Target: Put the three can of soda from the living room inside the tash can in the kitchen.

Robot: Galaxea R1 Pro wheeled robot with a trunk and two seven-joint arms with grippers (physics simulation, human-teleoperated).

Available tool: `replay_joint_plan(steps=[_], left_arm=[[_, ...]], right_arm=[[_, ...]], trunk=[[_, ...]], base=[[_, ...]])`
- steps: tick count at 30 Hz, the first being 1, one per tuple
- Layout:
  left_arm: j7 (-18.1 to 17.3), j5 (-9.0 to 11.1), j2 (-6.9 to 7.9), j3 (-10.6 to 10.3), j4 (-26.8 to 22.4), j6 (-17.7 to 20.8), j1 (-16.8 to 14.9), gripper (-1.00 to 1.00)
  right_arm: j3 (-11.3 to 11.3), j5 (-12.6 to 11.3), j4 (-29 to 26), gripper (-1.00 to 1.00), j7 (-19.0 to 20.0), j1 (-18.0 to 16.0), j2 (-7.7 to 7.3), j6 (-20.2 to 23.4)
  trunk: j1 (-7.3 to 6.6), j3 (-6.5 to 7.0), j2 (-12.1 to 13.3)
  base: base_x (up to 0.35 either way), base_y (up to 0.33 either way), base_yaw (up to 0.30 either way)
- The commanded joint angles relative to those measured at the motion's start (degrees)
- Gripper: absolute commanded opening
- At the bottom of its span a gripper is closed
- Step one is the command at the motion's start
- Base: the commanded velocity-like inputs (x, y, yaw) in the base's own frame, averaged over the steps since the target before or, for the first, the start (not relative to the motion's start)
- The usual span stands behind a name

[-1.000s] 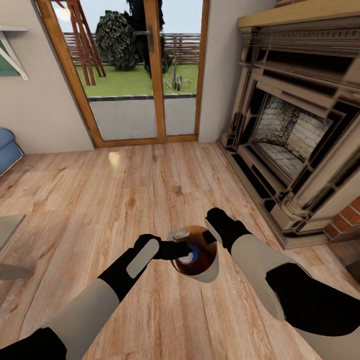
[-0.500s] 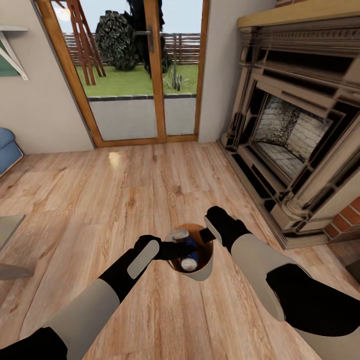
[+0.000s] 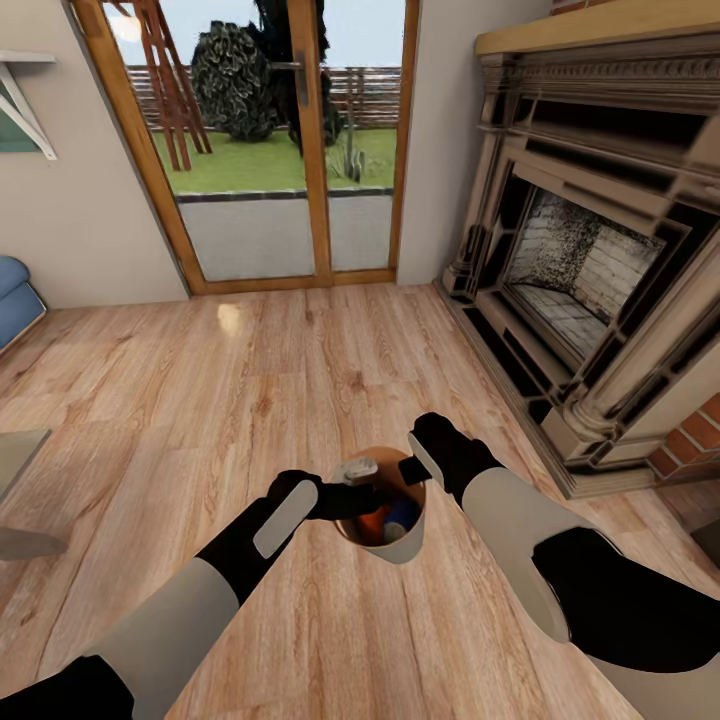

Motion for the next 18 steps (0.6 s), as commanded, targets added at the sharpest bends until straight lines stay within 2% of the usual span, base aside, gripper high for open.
replay_joint_plan(steps=[1, 7, 13, 18], left_arm=[[0.0, 0.0, 0.03, 0.0, -0.1, 0.0, 0.0, 1.0], [-0.2, 0.0, 0.39, 0.0, -1.5, 0.2, 0.2, 1.0], [-0.1, 0.2, 0.48, 0.2, -6.5, 1.0, 0.2, 1.0], [0.1, 0.2, 0.59, 0.4, -10.3, 2.7, 0.2, 1.0]], right_arm=[[-0.1, -0.3, 0.1, -1.0, 0.3, 0.0, 0.01, 0.0], [-0.2, 0.1, 0.7, -1.0, -0.2, -0.1, 0.01, -0.1], [-0.4, 0.4, 2.2, -1.0, -0.6, -0.1, 0.01, -0.3], [-0.5, 0.4, 3.5, -1.0, -0.6, -0.1, -1.52, -0.7]], trunk=[[0.0, 0.01, 0.0], [0.0, 0.01, 0.0], [0.0, 0.01, 0.0], [0.0, 0.01, 0.0]], base=[[0.0, 0.0, 0.0], [0.0, 0.0, 0.0], [0.0, 0.0, 0.0], [0.0, 0.0, 0.0]])
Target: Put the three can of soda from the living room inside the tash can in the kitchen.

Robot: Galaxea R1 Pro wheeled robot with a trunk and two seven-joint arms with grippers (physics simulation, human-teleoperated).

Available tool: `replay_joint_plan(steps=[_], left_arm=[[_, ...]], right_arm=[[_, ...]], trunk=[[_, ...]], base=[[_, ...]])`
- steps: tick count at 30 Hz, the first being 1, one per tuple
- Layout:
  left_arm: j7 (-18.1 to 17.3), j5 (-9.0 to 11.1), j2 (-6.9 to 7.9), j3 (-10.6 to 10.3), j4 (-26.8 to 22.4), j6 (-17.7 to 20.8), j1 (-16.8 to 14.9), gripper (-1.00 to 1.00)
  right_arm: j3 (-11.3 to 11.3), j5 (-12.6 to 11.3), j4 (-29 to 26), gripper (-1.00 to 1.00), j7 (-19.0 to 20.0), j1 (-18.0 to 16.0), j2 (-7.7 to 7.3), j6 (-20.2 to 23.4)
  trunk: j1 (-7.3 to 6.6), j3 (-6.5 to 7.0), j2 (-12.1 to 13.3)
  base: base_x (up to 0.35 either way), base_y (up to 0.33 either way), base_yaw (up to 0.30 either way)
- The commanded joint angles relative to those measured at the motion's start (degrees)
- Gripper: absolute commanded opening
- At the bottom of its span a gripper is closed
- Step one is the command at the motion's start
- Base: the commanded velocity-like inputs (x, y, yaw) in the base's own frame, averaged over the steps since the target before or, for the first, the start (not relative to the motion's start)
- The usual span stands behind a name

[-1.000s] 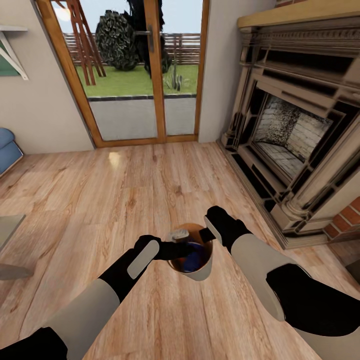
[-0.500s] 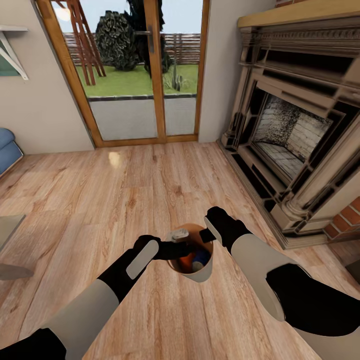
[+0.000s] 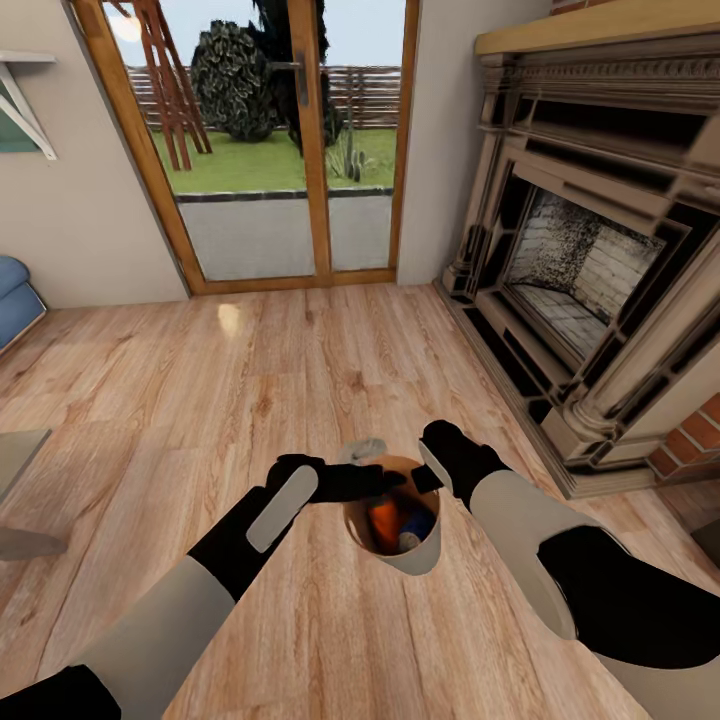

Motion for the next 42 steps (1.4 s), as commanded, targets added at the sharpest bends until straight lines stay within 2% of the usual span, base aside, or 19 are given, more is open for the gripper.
replay_joint_plan(steps=[1, 5, 10, 17, 22, 26, 27, 30, 33, 35, 36, 37, 39, 40, 42], left_arm=[[0.1, 0.0, 0.04, 0.1, -0.4, 0.5, 0.0, 1.0], [0.3, 0.0, 0.46, 0.2, -1.8, 2.2, 0.0, 1.0], [0.6, -0.1, 1.72, 0.3, -2.3, 3.4, 0.0, 1.0], [1.1, -0.1, 4.06, 0.3, -2.4, 4.3, 0.0, 1.0], [1.2, 0.0, 6.23, 0.3, -2.2, 4.5, 0.1, 1.0], [1.2, 0.0, 8.08, 0.3, -2.0, 4.5, 0.1, 1.0], [1.2, 0.0, 8.74, 0.3, -2.0, 4.5, 0.1, 1.0], [1.2, 0.1, 9.66, 0.3, -1.7, 4.5, 0.2, 1.0], [1.1, 0.2, 11.29, 0.4, -0.3, 4.4, 0.2, 1.0], [1.1, 0.2, 11.85, 0.4, 1.0, 4.3, 0.2, 1.0], [1.1, 0.2, 12.22, 0.4, 2.6, 4.2, 0.2, 1.0], [1.1, 0.2, 12.39, 0.4, 4.8, 4.1, 0.2, 1.0], [1.0, 0.2, 12.44, 0.4, 7.4, 4.0, 0.2, 1.0], [0.9, 0.1, 12.46, 0.4, 10.3, 3.9, 0.2, 1.0], [0.8, 0.1, 12.47, 0.5, 12.9, 3.9, 0.2, 1.0]], right_arm=[[-0.2, -0.6, 0.1, -1.0, 0.4, 0.0, -0.21, -0.1], [-0.2, -0.6, 0.3, -1.0, 0.4, 0.0, -1.14, -0.2], [-0.2, -0.6, 0.4, -1.0, 0.5, 0.0, -2.03, -0.2], [-0.3, -0.6, 0.4, -1.0, 0.6, 0.0, -3.41, -0.2], [-0.3, -0.7, 0.5, -1.0, 0.8, 0.0, -5.15, -0.3], [-0.3, -0.9, 0.4, -1.0, 1.1, 0.0, -7.12, -0.4], [-0.3, -0.9, 0.4, -1.0, 1.2, 0.0, -7.99, -0.4], [-0.5, -1.0, 0.4, -1.0, 1.2, 0.1, -9.32, -0.4], [-0.8, -1.1, 0.3, -1.0, 1.4, 0.1, -12.01, -0.5], [-0.8, -1.1, 0.3, -1.0, 1.4, 0.1, -13.25, -0.5], [-1.1, -1.3, 0.3, -1.0, 1.5, 0.1, -14.54, -0.6], [-2.1, -1.9, 0.3, -1.0, 1.5, 0.1, -15.86, -0.8], [-3.9, -3.0, 0.3, -1.0, 1.7, 0.1, -17.11, -1.2], [-5.8, -4.4, 0.3, -1.0, 1.9, 0.1, -18.05, -1.7], [-7.2, -5.5, 0.3, -1.0, 2.1, 0.1, -18.62, -2.0]], trunk=[[0.0, 0.01, 0.0], [0.0, 0.01, 0.0], [0.0, 0.01, 0.0], [0.0, 0.01, 0.0], [0.0, 0.01, 0.0], [0.0, 0.01, 0.0], [0.0, 0.01, 0.0], [0.0, 0.01, 0.0], [0.0, 0.01, 0.0], [0.0, 0.01, 0.0], [0.0, 0.01, 0.0], [0.0, 0.01, 0.0], [0.0, 0.01, 0.0], [0.0, 0.01, 0.0], [0.0, 0.01, 0.0]], base=[[0.0, 0.0, 0.0], [0.0, 0.0, 0.0], [0.0, 0.0, 0.0], [0.0, 0.0, 0.0], [0.0, 0.0, 0.0], [0.0, 0.0, 0.0], [0.0, 0.0, 0.0], [0.0, 0.0, 0.0], [0.0, 0.0, 0.0], [0.0, 0.0, 0.0], [0.0, 0.0, 0.0], [0.0, 0.0, 0.0], [0.0, 0.0, 0.0], [0.0, 0.0, 0.0], [0.0, 0.0, 0.0]])
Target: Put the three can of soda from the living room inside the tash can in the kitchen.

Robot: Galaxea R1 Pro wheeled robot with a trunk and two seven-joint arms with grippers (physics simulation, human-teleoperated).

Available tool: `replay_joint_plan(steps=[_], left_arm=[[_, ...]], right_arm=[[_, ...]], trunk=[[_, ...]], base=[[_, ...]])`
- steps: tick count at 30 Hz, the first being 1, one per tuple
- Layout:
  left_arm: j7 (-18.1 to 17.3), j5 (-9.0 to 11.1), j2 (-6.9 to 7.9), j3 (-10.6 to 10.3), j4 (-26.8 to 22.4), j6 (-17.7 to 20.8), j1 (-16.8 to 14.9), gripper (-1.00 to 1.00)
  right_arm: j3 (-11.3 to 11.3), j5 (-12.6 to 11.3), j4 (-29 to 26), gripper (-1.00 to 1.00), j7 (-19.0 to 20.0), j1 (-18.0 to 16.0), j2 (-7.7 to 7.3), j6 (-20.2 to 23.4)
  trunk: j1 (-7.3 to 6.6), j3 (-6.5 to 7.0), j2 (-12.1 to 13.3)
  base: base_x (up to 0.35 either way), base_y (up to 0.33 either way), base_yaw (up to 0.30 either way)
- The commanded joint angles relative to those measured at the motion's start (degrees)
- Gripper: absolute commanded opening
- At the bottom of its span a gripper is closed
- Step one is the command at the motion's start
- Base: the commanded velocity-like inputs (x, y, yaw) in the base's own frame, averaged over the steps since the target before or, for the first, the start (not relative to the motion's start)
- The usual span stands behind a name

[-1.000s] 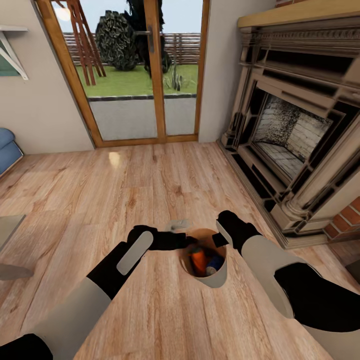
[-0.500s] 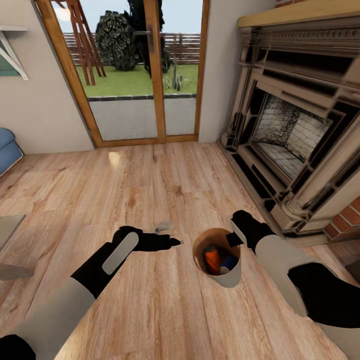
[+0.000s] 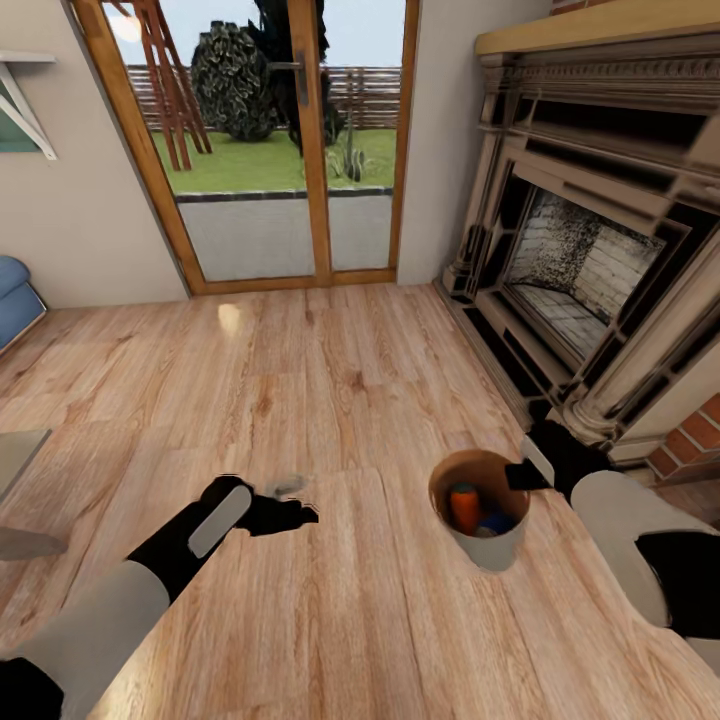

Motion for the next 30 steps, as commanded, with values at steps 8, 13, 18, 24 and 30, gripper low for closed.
replay_joint_plan(steps=[8, 13, 18, 24, 30], left_arm=[[0.0, 0.0, -0.12, -0.1, 5.9, -0.1, 0.0, 1.0], [0.1, -0.1, -0.19, -0.1, 6.3, -0.2, 0.0, 1.0], [0.4, 0.0, -0.28, 0.0, 6.4, -0.2, 0.0, 1.0], [1.0, 0.0, -0.33, -0.1, 6.4, -0.2, 0.0, 1.0], [4.2, 0.0, -0.62, -0.2, 6.4, -0.2, 0.0, 1.0]], right_arm=[[-2.9, -2.9, -0.1, -1.0, 4.2, 2.8, -1.03, -0.6], [-3.0, -3.0, 0.1, -1.0, 10.1, 4.4, -1.15, -1.7], [-2.9, -2.8, 2.2, -1.0, 11.7, 6.3, -0.4, -7.2], [-2.8, -2.5, 5.6, -1.0, 7.9, 6.9, 0.06, -12.9], [-2.8, -2.4, 10.1, -1.0, 5.1, 7.0, 0.69, -20.0]], trunk=[[-0.01, 0.01, 0.0], [-0.01, 0.01, 0.0], [-0.01, 0.01, 0.0], [-0.01, 0.01, 0.0], [-0.01, 0.01, 0.0]], base=[[0.0, 0.0, 0.0], [0.0, 0.0, 0.0], [0.0, 0.0, 0.0], [0.0, 0.0, 0.0], [0.0, 0.0, 0.0]])
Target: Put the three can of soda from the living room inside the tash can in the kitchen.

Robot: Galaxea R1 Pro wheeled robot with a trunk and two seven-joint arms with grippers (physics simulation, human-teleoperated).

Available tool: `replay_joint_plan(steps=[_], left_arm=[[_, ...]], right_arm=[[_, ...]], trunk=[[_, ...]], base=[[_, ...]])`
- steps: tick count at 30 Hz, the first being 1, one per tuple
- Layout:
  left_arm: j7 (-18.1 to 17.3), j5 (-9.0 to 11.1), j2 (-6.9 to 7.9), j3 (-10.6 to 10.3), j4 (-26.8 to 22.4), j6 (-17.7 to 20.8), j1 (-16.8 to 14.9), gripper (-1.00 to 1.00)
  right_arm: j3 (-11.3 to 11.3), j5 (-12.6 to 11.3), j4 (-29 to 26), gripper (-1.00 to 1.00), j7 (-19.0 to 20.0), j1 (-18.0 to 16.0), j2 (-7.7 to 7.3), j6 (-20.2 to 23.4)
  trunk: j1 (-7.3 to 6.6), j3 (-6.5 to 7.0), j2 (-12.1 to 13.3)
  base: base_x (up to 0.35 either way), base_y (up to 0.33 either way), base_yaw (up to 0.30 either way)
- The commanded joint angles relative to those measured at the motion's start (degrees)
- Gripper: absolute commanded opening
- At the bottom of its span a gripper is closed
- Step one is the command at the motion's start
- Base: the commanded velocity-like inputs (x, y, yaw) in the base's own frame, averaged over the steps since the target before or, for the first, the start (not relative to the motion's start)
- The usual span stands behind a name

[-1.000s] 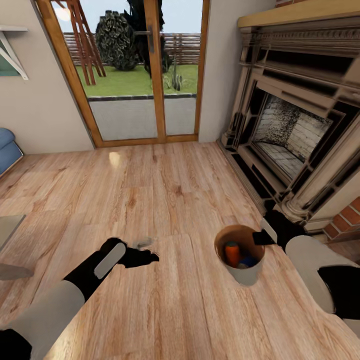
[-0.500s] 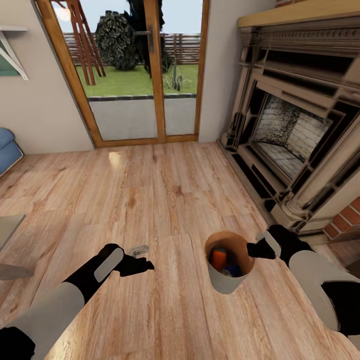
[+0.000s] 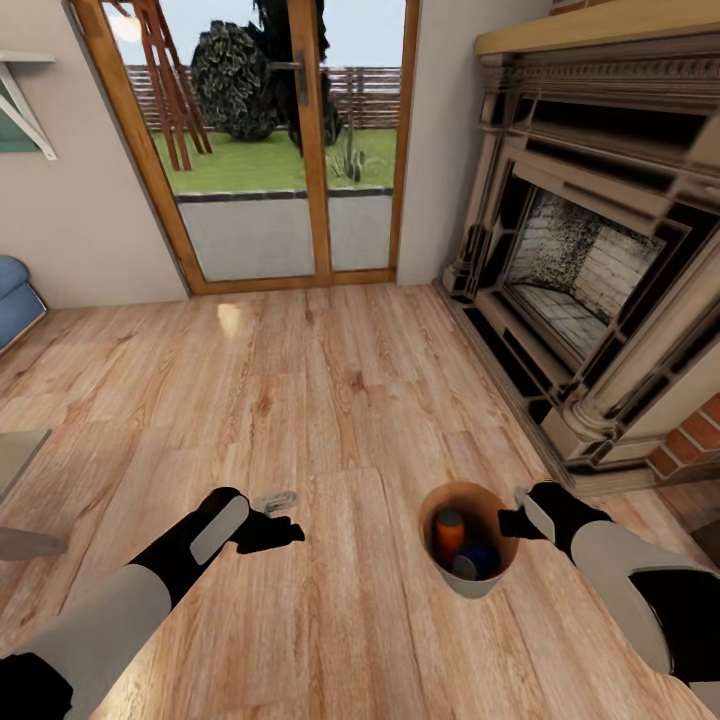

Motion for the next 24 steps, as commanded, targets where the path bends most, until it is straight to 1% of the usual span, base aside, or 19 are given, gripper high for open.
replay_joint_plan(steps=[1, 5, 6, 7, 8, 11, 15, 24], left_arm=[[1.6, 0.0, -0.37, 0.0, -0.2, 0.1, -0.1, 1.0], [4.2, 0.1, -1.0, 0.0, -0.5, 0.3, -0.1, 1.0], [5.2, 0.2, -1.6, 0.0, -0.5, 0.4, -0.2, 1.0], [5.5, 0.2, -1.82, 0.0, -0.5, 0.4, -0.2, 1.0], [5.8, 0.1, -2.18, 0.0, -0.4, 0.5, -0.2, 1.0], [6.2, 0.1, -2.57, -0.1, -0.4, 0.5, -0.2, 1.0], [6.4, 0.1, -2.77, 0.0, -0.5, 0.6, -0.2, 1.0], [6.5, 0.1, -2.88, 0.0, -0.7, 0.6, -0.2, 1.0]], right_arm=[[-0.5, -0.6, 0.9, -1.0, 0.1, 0.0, 0.02, -1.1], [-0.5, -0.5, 2.0, -1.0, -0.4, 0.0, 0.02, -2.3], [-0.5, -0.5, 2.4, -1.0, -0.5, 0.1, -0.13, -2.7], [-0.5, -0.6, 2.5, -1.0, -0.6, 0.4, -0.19, -3.0], [-0.5, -0.6, 2.7, -1.0, -0.6, 1.5, -0.24, -3.9], [-0.6, -0.7, 2.9, -1.0, -0.6, 4.0, -0.35, -5.8], [-0.6, -0.8, 3.1, -1.0, -0.5, 5.5, -0.13, -6.9], [-0.5, -0.9, 3.4, -1.0, -0.6, 6.7, -0.17, -7.1]], trunk=[[0.0, 0.01, 0.0], [0.0, 0.01, 0.0], [0.0, 0.01, 0.0], [0.0, 0.01, 0.0], [0.0, 0.01, 0.0], [0.0, 0.01, 0.0], [0.0, 0.01, 0.0], [0.0, 0.01, 0.0]], base=[[0.0, 0.0, 0.0], [0.0, 0.0, 0.0], [0.0, 0.0, 0.0], [0.0, 0.0, 0.0], [0.0, 0.0, 0.0], [0.0, 0.0, 0.0], [0.0, 0.0, 0.0], [0.0, 0.0, 0.0]])
